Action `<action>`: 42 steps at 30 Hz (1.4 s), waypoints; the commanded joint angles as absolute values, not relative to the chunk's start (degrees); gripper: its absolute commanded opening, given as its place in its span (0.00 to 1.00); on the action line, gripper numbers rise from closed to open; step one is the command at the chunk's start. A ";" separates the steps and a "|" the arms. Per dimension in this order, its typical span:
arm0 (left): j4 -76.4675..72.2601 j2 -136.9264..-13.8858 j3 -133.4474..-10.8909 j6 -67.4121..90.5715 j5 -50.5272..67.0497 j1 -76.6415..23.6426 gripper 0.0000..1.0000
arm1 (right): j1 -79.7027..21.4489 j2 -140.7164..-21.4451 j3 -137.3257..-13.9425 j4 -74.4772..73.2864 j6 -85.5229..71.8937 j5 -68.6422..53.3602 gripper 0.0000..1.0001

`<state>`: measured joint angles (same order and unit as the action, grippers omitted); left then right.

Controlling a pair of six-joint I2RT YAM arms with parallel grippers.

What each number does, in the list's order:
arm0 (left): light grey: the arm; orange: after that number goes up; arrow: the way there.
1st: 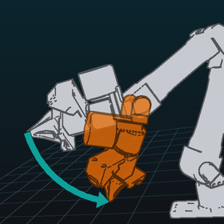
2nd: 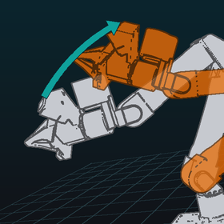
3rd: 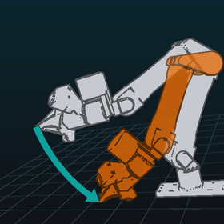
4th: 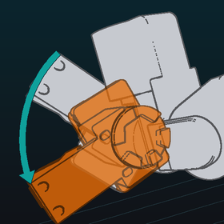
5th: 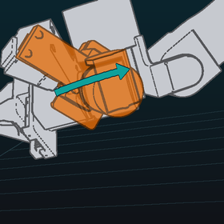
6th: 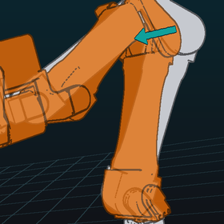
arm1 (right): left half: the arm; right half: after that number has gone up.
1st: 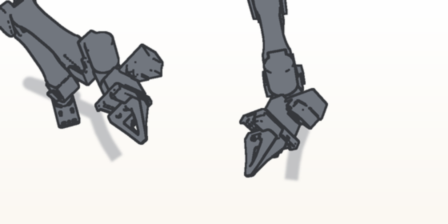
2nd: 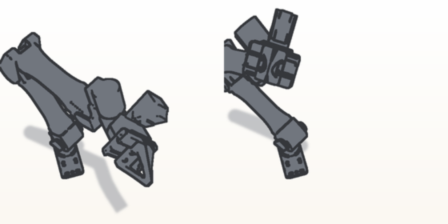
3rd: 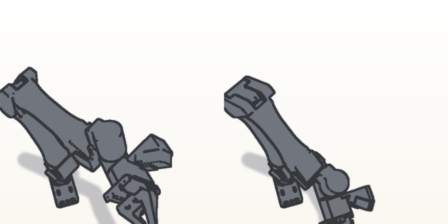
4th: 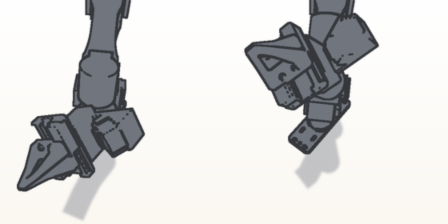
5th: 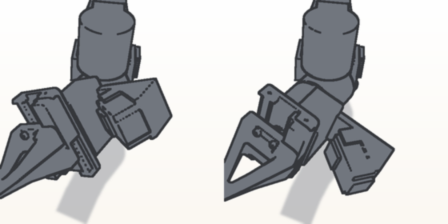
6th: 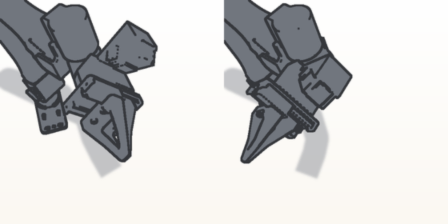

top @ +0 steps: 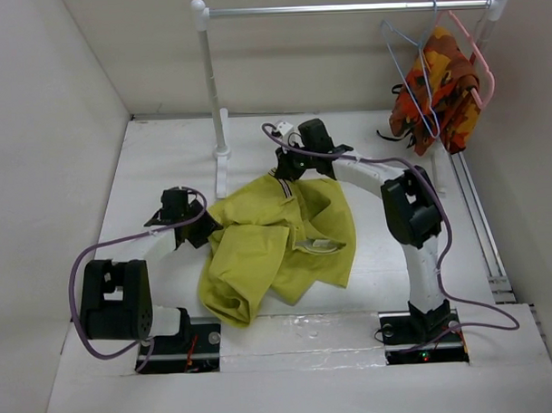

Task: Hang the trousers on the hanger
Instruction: Fold the trousers

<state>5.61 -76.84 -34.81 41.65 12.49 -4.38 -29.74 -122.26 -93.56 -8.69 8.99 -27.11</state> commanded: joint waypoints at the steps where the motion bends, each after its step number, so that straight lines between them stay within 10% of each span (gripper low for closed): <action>1: 2.20 -78.05 -32.70 42.01 12.57 -4.22 0.37 | -32.26 -117.61 -93.69 -3.69 8.17 -30.15 0.00; 3: 2.37 -77.87 -33.66 41.75 10.73 -4.22 0.00 | -34.88 -112.26 -95.44 -6.93 10.70 -29.10 0.00; 16: 29.61 -55.38 -82.59 30.60 -25.92 -3.08 0.00 | -55.90 -92.38 -143.77 -53.60 13.64 -9.67 0.00; 22: 35.68 -54.14 -99.92 24.62 -31.11 -3.60 0.00 | -57.74 -75.72 -128.52 -44.65 1.94 -6.43 0.00; 33: 27.17 -71.44 -83.71 17.04 5.69 -7.38 0.49 | -17.47 -61.70 -93.19 -47.47 6.23 3.45 0.00; 42: 29.26 -75.23 -72.35 20.91 -4.37 -7.91 0.94 | -3.08 -67.04 -76.20 -38.50 11.42 8.15 0.01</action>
<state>30.09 -81.73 -72.31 21.12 9.37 -10.61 -5.85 -67.83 -75.53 -44.29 6.55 -3.97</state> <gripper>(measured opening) 0.936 0.045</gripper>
